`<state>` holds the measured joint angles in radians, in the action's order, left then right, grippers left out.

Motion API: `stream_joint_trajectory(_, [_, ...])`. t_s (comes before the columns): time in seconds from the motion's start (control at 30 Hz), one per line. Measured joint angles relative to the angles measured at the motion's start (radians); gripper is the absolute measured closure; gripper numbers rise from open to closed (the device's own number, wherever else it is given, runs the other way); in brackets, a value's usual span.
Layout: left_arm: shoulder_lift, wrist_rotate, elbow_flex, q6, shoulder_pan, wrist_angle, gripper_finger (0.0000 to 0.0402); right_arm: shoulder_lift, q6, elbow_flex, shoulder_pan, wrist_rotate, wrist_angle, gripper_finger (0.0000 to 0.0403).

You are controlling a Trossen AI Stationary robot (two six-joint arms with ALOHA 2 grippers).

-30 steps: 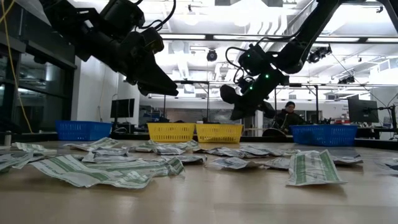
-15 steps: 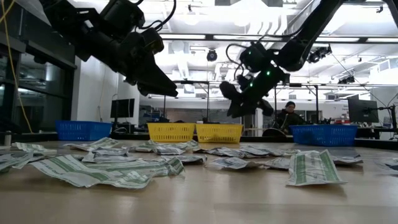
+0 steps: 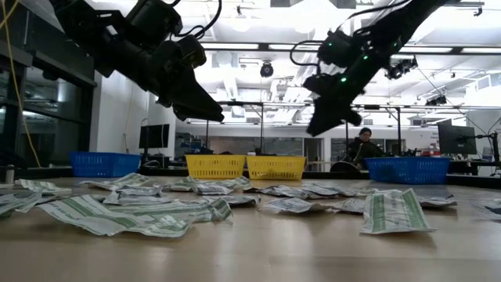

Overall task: Pick & Place First Aid Supplies
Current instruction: Put the green bandage pack into the right yellow bin

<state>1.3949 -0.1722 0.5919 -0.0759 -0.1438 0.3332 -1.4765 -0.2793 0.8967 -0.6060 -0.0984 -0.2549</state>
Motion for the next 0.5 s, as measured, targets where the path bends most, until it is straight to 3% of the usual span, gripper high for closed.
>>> stream_joint_trajectory(0.3, [0.0, 0.0, 0.0, 0.0, 0.0, 0.002, 0.0239, 0.065, -0.051, 0.0, 0.071, -0.084, -0.429, 0.0316])
stream_joint_trajectory(0.5, [0.0, -0.001, 0.0, -0.007, 0.0, 0.001, 0.0239, 0.063, 0.166, -0.016, 0.224, -0.07, -0.482, 0.0316])
